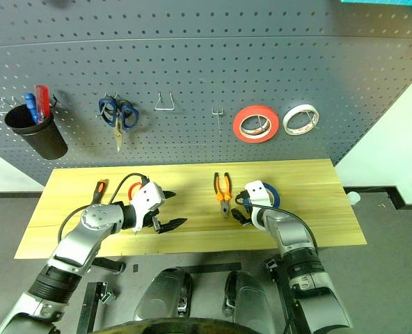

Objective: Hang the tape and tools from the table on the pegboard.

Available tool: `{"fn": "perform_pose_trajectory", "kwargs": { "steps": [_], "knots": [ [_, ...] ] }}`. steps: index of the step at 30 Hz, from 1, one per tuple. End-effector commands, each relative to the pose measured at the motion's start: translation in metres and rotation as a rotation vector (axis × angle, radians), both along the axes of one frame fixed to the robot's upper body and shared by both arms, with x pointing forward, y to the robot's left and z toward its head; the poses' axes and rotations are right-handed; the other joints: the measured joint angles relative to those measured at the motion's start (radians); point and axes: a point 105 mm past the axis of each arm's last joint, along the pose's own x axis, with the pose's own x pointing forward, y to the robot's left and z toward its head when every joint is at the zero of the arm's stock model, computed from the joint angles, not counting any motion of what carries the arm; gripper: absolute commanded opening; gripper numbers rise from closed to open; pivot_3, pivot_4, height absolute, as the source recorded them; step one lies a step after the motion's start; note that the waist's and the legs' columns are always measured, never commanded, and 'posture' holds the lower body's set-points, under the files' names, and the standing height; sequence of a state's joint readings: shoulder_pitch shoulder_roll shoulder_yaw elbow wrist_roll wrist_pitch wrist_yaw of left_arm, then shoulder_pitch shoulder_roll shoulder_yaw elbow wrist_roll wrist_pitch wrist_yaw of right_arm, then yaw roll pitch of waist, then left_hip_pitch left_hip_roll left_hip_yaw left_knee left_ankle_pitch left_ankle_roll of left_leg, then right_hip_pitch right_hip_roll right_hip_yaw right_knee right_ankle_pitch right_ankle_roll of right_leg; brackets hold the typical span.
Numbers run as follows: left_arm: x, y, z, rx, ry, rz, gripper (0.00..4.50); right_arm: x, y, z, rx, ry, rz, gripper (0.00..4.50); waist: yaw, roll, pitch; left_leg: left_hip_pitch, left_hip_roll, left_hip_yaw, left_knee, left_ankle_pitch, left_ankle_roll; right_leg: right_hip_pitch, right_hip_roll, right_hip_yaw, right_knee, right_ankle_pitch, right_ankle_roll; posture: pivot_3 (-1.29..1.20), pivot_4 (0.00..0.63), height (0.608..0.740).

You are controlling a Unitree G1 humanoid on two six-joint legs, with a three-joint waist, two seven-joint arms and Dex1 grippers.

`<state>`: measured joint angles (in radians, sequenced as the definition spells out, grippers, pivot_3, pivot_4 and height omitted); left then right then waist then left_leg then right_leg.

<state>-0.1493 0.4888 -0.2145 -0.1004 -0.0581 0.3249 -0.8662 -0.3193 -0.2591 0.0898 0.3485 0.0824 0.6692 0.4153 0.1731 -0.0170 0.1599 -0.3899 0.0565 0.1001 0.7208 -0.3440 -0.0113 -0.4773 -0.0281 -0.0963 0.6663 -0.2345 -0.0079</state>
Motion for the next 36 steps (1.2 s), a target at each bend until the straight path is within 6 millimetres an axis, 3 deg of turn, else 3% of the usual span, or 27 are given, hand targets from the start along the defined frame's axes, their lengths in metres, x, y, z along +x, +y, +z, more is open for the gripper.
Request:
{"fn": "perform_pose_trajectory", "kwargs": {
  "steps": [1, 9, 12, 21, 22, 31, 36],
  "knots": [
    [0.000, -0.001, 0.014, -0.024, -0.039, 0.001, 4.49, -0.001, -0.002, -0.001, 0.005, 0.006, -0.002, 4.50, 0.000, -0.001, 0.003, 0.000, 0.000, 0.000, 0.000, 0.000, 0.000, 0.000, 0.000, 0.000, 0.000, 0.000, 0.000, 0.39, 0.190, 0.676],
    [-0.004, 0.002, 0.018, -0.029, -0.042, 0.023, 4.49, -0.002, 0.002, -0.001, 0.014, 0.001, 0.020, 4.50, -0.001, -0.001, 0.013, 0.000, 0.000, 0.000, 0.000, 0.000, 0.000, 0.000, 0.000, 0.000, 0.000, 0.000, 0.000, 0.40, 0.205, 0.676],
    [-0.005, 0.003, 0.021, -0.030, -0.045, 0.031, 4.50, -0.001, 0.003, 0.000, 0.018, -0.007, 0.021, 3.89, -0.001, -0.001, 0.019, 0.000, 0.000, 0.000, 0.000, 0.000, 0.000, 0.000, -0.001, 0.000, 0.000, 0.000, 0.000, 0.41, 0.209, 0.676],
    [-0.001, 0.003, 0.025, -0.038, -0.056, 0.042, 4.50, 0.003, -0.003, 0.002, 0.005, -0.026, 0.002, 0.80, -0.001, 0.001, 0.033, 0.000, 0.000, 0.000, -0.001, 0.000, 0.000, 0.000, -0.001, 0.000, -0.001, -0.001, 0.001, 0.40, 0.209, 0.676],
    [-0.001, 0.002, 0.026, -0.038, -0.056, 0.042, 4.50, 0.003, -0.004, 0.002, 0.005, -0.028, 0.002, 0.66, -0.001, 0.000, 0.033, 0.000, 0.000, 0.000, -0.001, 0.000, 0.000, 0.000, -0.001, 0.000, -0.001, -0.001, 0.001, 0.40, 0.209, 0.676],
    [0.007, -0.004, 0.033, -0.065, -0.083, 0.028, 4.50, 0.005, -0.009, 0.009, -0.002, -0.056, -0.001, 0.66, -0.001, 0.001, 0.034, 0.000, 0.000, 0.000, -0.001, 0.000, 0.000, 0.000, -0.001, 0.000, -0.001, -0.001, 0.001, 0.39, 0.188, 0.676],
    [0.013, -0.006, 0.045, -0.120, -0.119, 0.020, 4.50, 0.003, -0.017, 0.031, 0.001, -0.130, 0.000, 0.66, 0.003, 0.001, 0.034, -0.002, 0.000, 0.000, -0.001, 0.000, 0.000, -0.002, -0.001, 0.000, -0.001, -0.001, 0.002, 0.39, 0.155, 0.676]
  ]
}}
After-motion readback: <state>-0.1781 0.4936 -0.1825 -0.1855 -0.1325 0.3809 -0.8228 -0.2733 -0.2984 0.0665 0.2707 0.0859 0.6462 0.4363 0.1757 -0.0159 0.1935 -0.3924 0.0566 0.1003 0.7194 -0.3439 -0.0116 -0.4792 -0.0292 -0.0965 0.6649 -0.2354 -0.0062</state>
